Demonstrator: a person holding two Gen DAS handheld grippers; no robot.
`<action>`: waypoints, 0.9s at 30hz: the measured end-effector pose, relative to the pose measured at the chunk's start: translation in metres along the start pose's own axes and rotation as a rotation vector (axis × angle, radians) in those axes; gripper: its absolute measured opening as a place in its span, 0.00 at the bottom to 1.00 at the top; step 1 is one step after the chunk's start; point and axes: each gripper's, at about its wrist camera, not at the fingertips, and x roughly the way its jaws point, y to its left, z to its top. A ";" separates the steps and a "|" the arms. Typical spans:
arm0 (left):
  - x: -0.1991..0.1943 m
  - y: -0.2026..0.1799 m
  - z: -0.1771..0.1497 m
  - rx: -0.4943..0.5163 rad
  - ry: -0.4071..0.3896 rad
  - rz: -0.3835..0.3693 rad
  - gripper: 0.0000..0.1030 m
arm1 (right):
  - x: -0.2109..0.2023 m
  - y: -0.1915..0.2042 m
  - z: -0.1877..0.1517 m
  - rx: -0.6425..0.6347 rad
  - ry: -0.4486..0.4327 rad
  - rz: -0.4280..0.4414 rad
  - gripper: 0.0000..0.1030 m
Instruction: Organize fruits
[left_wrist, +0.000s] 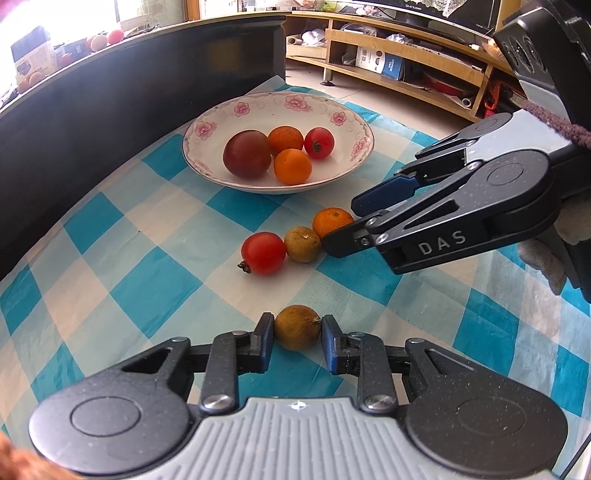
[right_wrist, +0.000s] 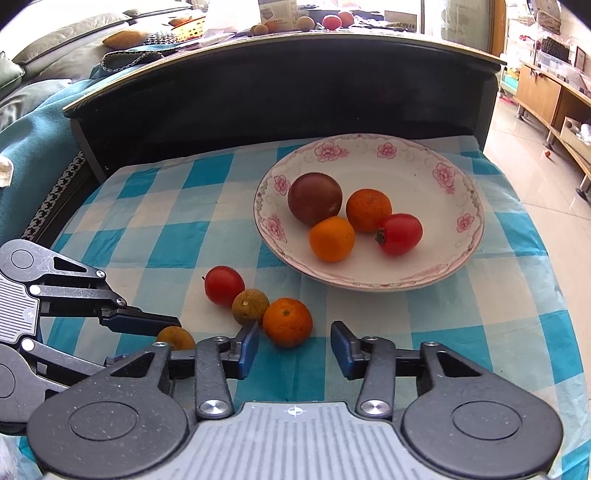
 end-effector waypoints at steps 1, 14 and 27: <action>0.000 0.000 0.000 -0.001 0.000 -0.001 0.35 | 0.001 0.001 0.000 -0.007 -0.001 -0.001 0.38; -0.003 0.005 0.005 -0.017 -0.013 0.002 0.35 | 0.004 0.004 0.000 -0.034 0.008 0.019 0.23; -0.016 0.008 0.030 -0.014 -0.098 0.025 0.35 | -0.024 0.001 0.006 -0.004 -0.048 0.048 0.23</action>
